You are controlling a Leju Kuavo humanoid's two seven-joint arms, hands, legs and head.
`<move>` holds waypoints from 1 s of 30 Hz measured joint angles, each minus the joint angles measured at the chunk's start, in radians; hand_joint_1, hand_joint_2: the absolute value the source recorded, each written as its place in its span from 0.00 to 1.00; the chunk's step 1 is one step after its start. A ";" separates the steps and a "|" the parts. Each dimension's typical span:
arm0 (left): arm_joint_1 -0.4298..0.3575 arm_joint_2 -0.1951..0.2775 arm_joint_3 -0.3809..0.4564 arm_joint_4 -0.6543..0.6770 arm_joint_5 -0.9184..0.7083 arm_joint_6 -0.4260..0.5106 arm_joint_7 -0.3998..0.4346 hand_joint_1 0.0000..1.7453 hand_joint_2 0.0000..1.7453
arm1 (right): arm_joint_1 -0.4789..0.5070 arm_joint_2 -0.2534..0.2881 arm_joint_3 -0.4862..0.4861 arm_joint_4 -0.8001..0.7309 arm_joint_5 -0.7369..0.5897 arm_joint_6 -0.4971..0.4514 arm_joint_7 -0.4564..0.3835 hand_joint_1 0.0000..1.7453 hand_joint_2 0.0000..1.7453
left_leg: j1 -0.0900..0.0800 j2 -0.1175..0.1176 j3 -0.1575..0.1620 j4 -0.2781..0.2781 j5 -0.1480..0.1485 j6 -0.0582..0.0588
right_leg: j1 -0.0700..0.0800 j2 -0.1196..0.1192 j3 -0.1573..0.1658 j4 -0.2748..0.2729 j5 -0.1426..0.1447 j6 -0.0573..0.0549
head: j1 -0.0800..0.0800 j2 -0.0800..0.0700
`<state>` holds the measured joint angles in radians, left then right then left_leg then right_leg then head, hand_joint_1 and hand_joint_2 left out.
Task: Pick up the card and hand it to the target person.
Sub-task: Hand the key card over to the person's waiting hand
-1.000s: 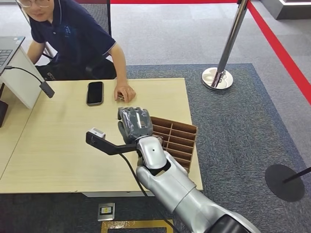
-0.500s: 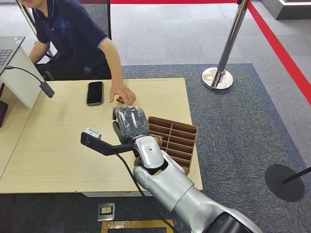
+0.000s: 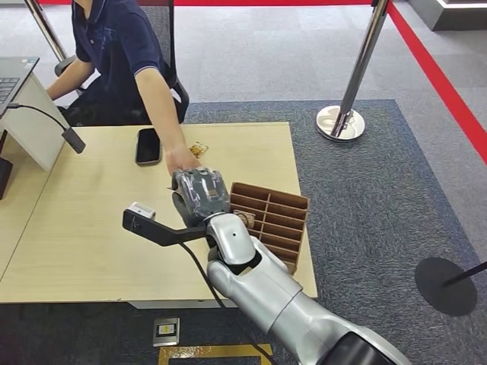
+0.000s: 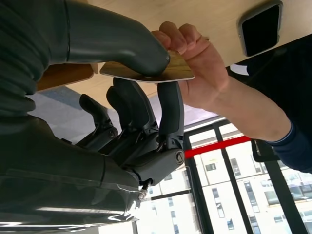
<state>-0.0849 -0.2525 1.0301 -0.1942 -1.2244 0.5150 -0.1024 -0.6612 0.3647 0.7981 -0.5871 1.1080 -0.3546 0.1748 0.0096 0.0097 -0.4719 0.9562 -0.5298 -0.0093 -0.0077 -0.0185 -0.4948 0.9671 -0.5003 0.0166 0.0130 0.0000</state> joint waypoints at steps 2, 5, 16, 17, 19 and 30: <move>0.000 0.000 0.000 0.000 -0.003 0.002 0.003 0.00 0.00 | 0.000 0.000 0.003 -0.001 -0.007 -0.002 -0.006 0.39 1.00 | 0.000 0.000 0.000 0.000 0.000 0.000 | 0.000 0.000 0.000 0.000 0.000 0.000 | 0.000 0.000; 0.000 0.000 0.000 0.000 -0.007 0.006 0.008 0.00 0.00 | -0.001 0.000 0.008 -0.003 -0.012 -0.009 -0.010 0.11 1.00 | 0.000 0.000 0.000 0.000 0.000 0.000 | 0.000 0.000 0.000 0.000 0.000 0.000 | 0.000 0.000; 0.000 0.000 -0.001 0.000 -0.011 0.009 0.011 0.00 0.00 | -0.001 0.000 0.017 -0.001 -0.013 -0.025 -0.009 0.00 0.00 | 0.000 0.000 0.000 0.000 0.000 0.000 | 0.000 0.000 0.000 0.000 0.000 0.000 | 0.000 0.000; 0.000 0.000 -0.001 0.000 -0.011 0.008 0.009 0.00 0.00 | -0.001 0.000 0.017 -0.001 -0.013 -0.031 -0.008 0.00 0.00 | 0.000 0.000 0.000 0.000 0.000 0.000 | 0.000 0.000 0.000 0.000 0.000 0.000 | 0.000 0.000; 0.000 0.000 -0.002 0.000 -0.012 0.008 0.005 0.00 0.00 | -0.001 0.000 0.017 0.000 -0.010 -0.044 -0.007 0.00 0.00 | 0.000 0.000 0.000 0.000 0.000 0.000 | 0.000 0.000 0.000 0.000 0.000 0.000 | 0.000 0.000; 0.001 0.000 -0.001 0.000 0.009 0.014 0.004 0.00 0.00 | 0.059 -0.039 -0.076 -0.074 0.081 -0.153 -0.045 0.00 0.00 | 0.000 0.000 0.000 0.000 0.000 0.000 | 0.000 0.000 0.000 -0.001 0.000 0.000 | 0.000 0.000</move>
<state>-0.0838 -0.2522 1.0291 -0.1941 -1.2157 0.5290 -0.0980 -0.6022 0.3254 0.7220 -0.6611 1.1891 -0.5079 0.1301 0.0096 0.0097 -0.4719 0.9563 -0.5299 -0.0092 -0.0077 -0.0185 -0.4951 0.9663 -0.5003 0.0166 0.0131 0.0000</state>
